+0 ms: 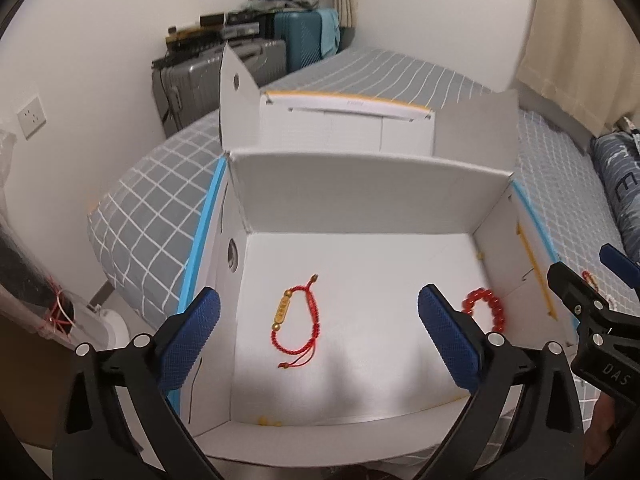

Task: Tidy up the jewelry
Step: 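Lower both bracelets into the box and open both tools, then move both tools back over the remaining jewelry on the bed, then grasp the brown wooden bead bracelet with the right tool while the left grasps yellow beads, then lift both held items and carry them toward the white box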

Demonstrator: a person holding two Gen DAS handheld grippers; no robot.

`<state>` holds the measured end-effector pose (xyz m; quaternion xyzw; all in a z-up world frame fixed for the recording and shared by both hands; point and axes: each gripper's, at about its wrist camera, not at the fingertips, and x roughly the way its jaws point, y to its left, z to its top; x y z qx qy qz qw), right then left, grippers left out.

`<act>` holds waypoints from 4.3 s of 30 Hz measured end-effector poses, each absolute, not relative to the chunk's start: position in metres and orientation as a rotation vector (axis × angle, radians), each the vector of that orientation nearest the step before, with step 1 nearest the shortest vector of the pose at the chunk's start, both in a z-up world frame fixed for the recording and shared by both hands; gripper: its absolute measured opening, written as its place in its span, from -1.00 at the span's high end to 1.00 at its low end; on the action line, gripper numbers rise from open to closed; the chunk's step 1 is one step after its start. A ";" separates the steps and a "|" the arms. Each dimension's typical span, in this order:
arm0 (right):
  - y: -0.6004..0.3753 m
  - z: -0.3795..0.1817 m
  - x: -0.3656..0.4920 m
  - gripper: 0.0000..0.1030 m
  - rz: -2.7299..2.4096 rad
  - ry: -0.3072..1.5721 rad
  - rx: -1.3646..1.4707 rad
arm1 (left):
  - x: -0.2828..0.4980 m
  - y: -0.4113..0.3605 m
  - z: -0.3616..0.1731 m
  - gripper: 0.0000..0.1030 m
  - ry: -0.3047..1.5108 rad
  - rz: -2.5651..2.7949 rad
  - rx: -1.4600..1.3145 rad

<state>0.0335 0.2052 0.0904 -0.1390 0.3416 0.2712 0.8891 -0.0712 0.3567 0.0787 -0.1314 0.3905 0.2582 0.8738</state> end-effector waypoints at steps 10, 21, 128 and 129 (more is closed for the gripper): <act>0.125 0.121 0.038 -0.85 0.475 0.647 -0.241 | -0.056 0.298 0.111 -0.89 0.744 0.467 -0.239; -0.021 0.124 0.059 -0.85 0.281 0.650 -0.169 | -0.002 0.183 0.117 -0.89 0.726 0.263 -0.173; -0.257 -0.003 0.113 0.86 -0.072 0.717 0.077 | 0.101 -0.009 0.004 0.82 0.807 -0.037 -0.021; -0.255 -0.001 0.112 0.86 -0.072 0.712 0.073 | 0.100 -0.009 0.006 0.82 0.802 -0.034 -0.019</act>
